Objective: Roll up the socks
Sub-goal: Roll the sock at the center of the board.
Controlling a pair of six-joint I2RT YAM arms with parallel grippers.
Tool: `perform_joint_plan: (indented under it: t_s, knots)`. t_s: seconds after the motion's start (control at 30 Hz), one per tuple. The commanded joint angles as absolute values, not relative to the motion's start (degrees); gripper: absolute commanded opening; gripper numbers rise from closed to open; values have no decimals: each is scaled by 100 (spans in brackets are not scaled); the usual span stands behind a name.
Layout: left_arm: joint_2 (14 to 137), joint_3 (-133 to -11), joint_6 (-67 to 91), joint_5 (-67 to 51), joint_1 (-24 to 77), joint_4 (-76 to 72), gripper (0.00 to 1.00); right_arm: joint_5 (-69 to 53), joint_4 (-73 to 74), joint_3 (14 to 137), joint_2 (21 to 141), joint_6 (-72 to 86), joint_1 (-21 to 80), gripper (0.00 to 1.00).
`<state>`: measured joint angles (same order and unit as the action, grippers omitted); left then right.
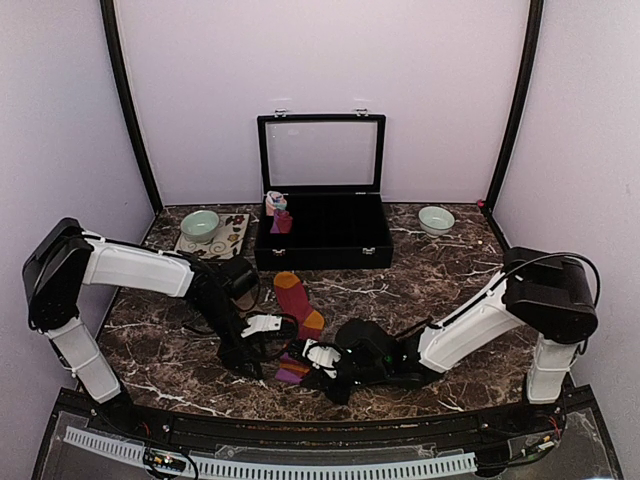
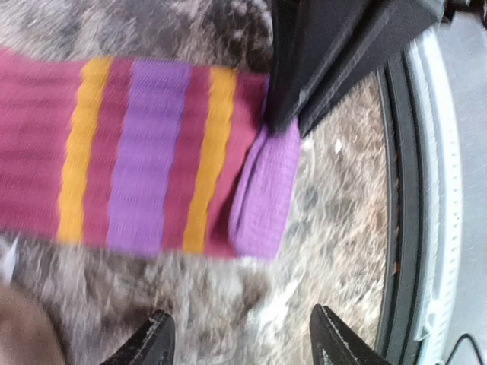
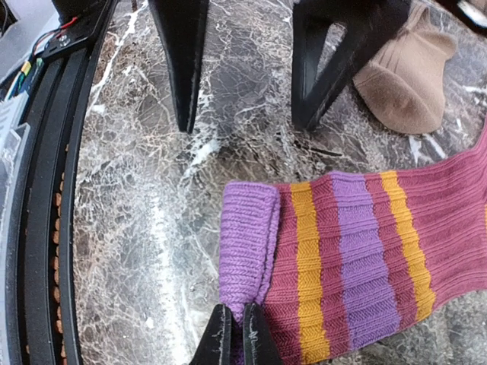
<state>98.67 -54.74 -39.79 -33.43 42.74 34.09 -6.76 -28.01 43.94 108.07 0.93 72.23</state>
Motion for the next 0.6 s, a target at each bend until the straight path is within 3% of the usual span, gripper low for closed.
perform_joint_plan:
  t_s: [0.0, 0.23, 0.57]
  knots:
    - [9324, -5079, -4042, -2822, 4247, 2806, 64, -1285, -1944, 4502, 11157, 714, 7050, 0]
    - [8966, -5040, -4438, -3175, 4389, 2998, 61, -1952, -2120, 4432, 11451, 1622, 6565, 0]
    - [9115, -4994, -4553, -2821, 5210, 2557, 46, -2474, -2373, 4335, 11725, 2362, 6202, 0]
